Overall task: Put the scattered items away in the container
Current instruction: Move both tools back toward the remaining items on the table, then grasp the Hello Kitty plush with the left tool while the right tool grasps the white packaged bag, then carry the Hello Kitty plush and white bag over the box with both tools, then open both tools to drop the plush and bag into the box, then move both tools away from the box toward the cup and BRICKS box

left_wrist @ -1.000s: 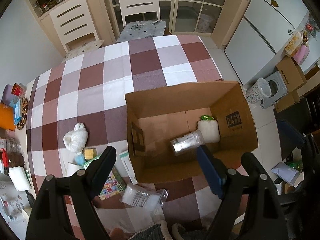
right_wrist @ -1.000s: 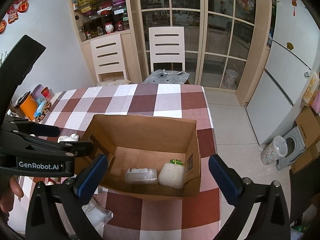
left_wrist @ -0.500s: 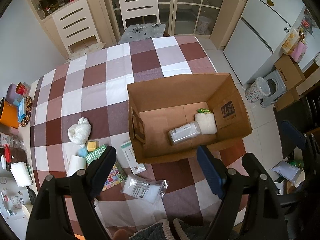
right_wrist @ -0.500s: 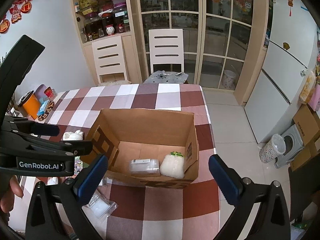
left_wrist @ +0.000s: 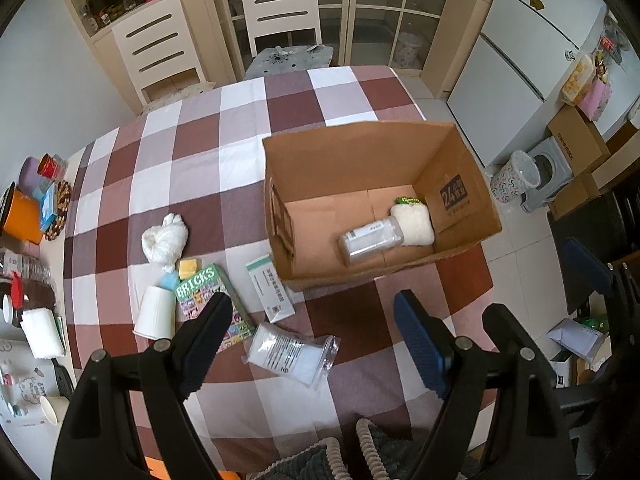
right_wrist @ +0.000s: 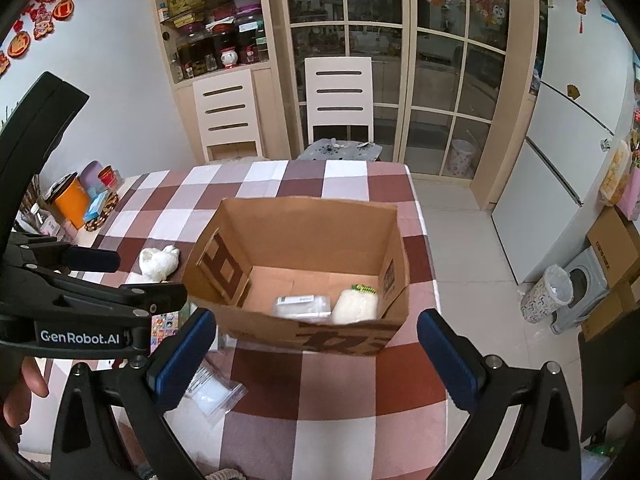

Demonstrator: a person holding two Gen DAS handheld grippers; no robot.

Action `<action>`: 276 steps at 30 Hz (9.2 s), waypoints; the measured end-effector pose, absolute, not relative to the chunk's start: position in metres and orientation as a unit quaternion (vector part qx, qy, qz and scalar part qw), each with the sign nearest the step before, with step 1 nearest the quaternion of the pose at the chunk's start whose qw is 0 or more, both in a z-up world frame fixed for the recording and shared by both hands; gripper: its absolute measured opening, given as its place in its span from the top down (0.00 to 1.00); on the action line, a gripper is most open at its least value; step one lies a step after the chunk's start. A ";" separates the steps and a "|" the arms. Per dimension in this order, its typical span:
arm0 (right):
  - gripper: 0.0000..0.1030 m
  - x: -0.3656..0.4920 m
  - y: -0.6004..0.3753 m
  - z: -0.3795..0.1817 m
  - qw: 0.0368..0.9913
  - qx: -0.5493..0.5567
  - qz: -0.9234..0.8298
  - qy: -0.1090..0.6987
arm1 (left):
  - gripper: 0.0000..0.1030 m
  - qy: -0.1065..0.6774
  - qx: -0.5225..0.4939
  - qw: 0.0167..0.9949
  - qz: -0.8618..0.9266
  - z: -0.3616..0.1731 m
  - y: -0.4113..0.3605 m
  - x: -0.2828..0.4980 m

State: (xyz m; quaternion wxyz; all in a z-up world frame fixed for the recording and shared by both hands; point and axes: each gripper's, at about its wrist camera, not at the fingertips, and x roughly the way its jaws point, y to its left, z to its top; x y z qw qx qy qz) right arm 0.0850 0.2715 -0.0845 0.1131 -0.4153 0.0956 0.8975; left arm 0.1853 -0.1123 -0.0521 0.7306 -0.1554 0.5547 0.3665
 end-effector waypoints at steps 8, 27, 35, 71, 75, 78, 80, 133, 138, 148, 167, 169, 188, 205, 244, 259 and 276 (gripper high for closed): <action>0.00 0.091 0.246 -0.099 0.092 -0.419 0.900 0.076 | 0.19 0.553 -0.159 0.735 0.358 -0.065 -0.118 0.156; 0.00 0.089 0.174 -0.161 -0.018 -0.490 0.870 0.053 | 0.19 0.572 -0.196 0.693 0.392 -0.115 -0.099 0.025; 0.00 0.094 0.144 -0.223 -0.039 -0.557 0.828 0.040 | 0.19 0.575 -0.206 0.664 0.430 -0.170 -0.068 -0.072; 0.01 0.006 0.083 -0.315 -0.107 -0.549 0.827 -0.065 | 0.26 0.580 -0.140 0.726 0.342 -0.228 0.014 -0.070; 0.51 0.012 0.082 -0.305 -0.106 -0.533 0.837 -0.067 | 0.55 0.570 -0.147 0.740 0.324 -0.233 0.014 -0.074; 0.62 0.020 0.093 -0.300 -0.104 -0.552 0.827 -0.029 | 0.57 0.563 -0.148 0.751 0.312 -0.231 0.010 -0.081; 0.62 0.031 0.105 -0.298 -0.087 -0.569 0.818 0.005 | 0.58 0.563 -0.152 0.753 0.304 -0.230 0.007 -0.087; 0.61 0.062 0.240 -0.064 0.076 -0.394 0.905 0.140 | 0.61 0.479 0.044 0.866 0.135 -0.033 -0.176 0.101; 0.61 0.055 0.250 -0.053 0.085 -0.381 0.911 0.133 | 0.61 0.490 0.050 0.860 0.131 -0.035 -0.187 0.121; 0.61 0.039 0.264 -0.052 0.088 -0.376 0.914 0.129 | 0.61 0.499 0.060 0.855 0.128 -0.042 -0.188 0.140; 0.61 0.019 0.291 -0.058 0.106 -0.373 0.913 0.131 | 0.61 0.480 0.093 0.864 0.117 -0.036 -0.204 0.182; 0.61 0.018 0.293 -0.059 0.108 -0.372 0.912 0.133 | 0.61 0.482 0.094 0.863 0.114 -0.038 -0.205 0.183; 0.61 0.005 0.302 -0.077 0.112 -0.400 0.899 0.136 | 0.61 0.523 0.095 0.841 0.100 -0.065 -0.203 0.199; 0.61 -0.011 0.308 -0.095 0.102 -0.424 0.889 0.141 | 0.61 0.555 0.090 0.822 0.089 -0.084 -0.200 0.217; 0.00 -0.019 0.307 -0.092 0.112 -0.402 0.900 0.127 | 0.09 0.535 0.087 0.834 0.102 -0.070 -0.191 0.213; 0.00 -0.003 0.302 -0.081 0.112 -0.392 0.904 0.130 | 0.09 0.527 0.099 0.838 0.100 -0.060 -0.201 0.191; 0.00 0.047 0.281 -0.059 0.130 -0.374 0.909 0.131 | 0.09 0.509 0.116 0.850 0.076 -0.042 -0.230 0.140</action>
